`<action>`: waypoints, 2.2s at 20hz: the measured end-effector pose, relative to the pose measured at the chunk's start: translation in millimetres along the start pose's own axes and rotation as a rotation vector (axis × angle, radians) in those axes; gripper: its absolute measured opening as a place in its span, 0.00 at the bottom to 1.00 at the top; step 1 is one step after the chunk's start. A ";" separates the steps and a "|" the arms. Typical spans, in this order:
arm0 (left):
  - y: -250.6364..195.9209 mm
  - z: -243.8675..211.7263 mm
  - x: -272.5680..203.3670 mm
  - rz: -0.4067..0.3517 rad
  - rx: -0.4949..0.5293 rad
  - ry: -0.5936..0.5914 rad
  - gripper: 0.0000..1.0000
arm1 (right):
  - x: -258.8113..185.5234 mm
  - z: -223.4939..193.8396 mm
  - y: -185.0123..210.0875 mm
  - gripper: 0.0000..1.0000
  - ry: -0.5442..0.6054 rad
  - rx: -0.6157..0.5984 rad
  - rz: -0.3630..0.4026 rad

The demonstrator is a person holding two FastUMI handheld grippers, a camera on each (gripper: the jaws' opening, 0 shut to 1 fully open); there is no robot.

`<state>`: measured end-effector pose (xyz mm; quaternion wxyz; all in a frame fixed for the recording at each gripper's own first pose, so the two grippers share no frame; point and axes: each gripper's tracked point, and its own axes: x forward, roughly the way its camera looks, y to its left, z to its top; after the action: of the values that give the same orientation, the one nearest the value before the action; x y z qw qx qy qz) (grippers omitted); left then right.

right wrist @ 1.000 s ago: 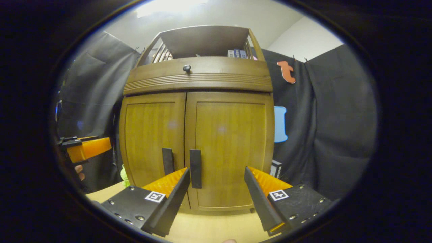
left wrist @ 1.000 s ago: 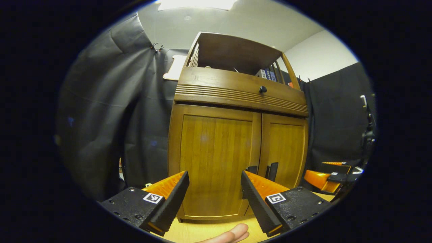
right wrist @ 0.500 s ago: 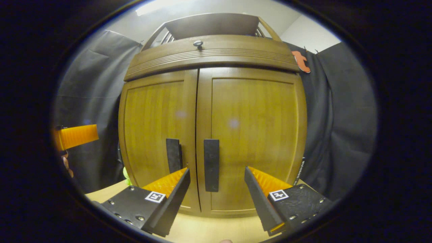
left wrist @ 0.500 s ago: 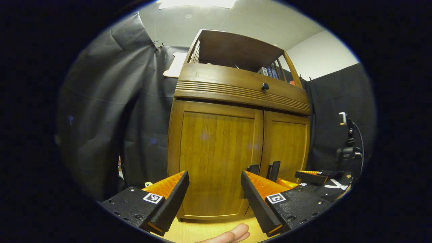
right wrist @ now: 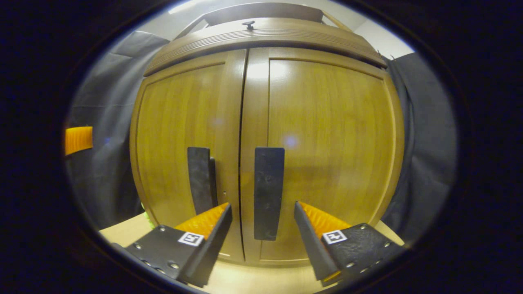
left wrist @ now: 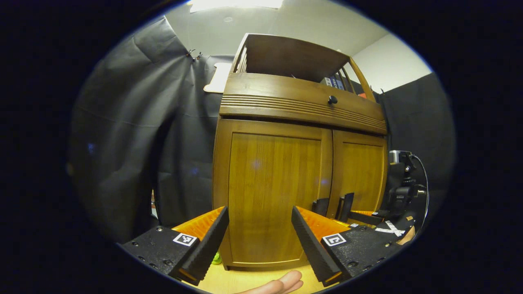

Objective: Open the right door of the double-door shoe cabinet with the right hand, and open the left door with the left hand.

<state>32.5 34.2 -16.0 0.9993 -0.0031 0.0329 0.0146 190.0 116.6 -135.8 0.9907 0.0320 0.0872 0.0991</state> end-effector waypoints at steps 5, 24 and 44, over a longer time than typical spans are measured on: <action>0.4 -4.4 4.9 0.007 -0.014 0.013 0.96 | 1.7 28.8 2.8 0.50 -0.067 0.052 0.011; -17.5 -13.9 3.2 -0.007 0.029 0.033 0.92 | -82.0 18.6 -20.6 0.24 0.002 0.123 0.182; -29.0 -28.7 7.6 -0.030 0.042 0.070 0.93 | -163.1 14.8 -94.3 0.23 -0.006 0.173 0.135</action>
<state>39.1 5.1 -45.0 0.9975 0.0170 0.0680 -0.0011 53.3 -9.3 -101.8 0.9756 0.1235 0.0903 0.1577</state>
